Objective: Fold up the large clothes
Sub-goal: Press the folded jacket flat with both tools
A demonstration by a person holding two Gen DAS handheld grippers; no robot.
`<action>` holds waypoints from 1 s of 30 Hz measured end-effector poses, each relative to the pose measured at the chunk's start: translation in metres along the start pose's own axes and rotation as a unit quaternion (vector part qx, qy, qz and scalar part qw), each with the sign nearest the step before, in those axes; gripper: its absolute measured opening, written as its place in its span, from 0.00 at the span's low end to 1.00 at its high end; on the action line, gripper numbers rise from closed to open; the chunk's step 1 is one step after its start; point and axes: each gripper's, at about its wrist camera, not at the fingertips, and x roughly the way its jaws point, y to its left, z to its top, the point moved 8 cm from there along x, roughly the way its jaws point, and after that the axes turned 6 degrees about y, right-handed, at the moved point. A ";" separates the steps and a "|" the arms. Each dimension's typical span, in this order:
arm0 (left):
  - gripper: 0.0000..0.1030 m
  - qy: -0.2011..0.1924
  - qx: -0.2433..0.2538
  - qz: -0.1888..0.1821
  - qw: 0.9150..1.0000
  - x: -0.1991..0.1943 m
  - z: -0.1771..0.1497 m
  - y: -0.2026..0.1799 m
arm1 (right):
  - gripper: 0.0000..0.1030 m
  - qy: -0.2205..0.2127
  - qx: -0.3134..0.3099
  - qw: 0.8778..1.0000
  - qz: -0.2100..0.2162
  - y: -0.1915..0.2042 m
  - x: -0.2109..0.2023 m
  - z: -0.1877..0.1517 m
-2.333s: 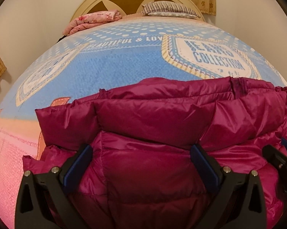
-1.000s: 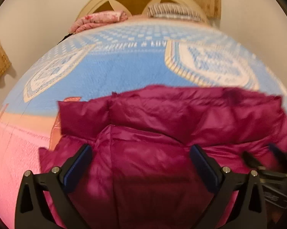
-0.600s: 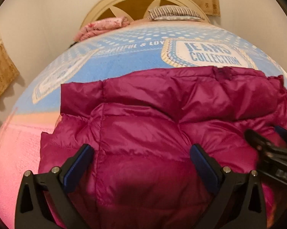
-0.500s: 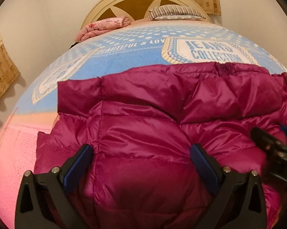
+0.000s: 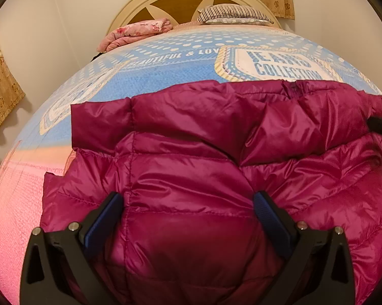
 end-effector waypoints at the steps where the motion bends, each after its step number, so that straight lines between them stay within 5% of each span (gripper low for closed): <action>1: 1.00 0.000 0.000 0.000 1.000 0.000 0.000 0.000 | 0.97 0.000 0.001 1.000 -0.002 -0.003 0.005 -0.002; 30: 1.00 -0.001 0.003 0.002 1.000 0.001 0.000 -0.001 | 0.98 0.029 -0.027 0.998 -0.050 -0.002 0.038 -0.013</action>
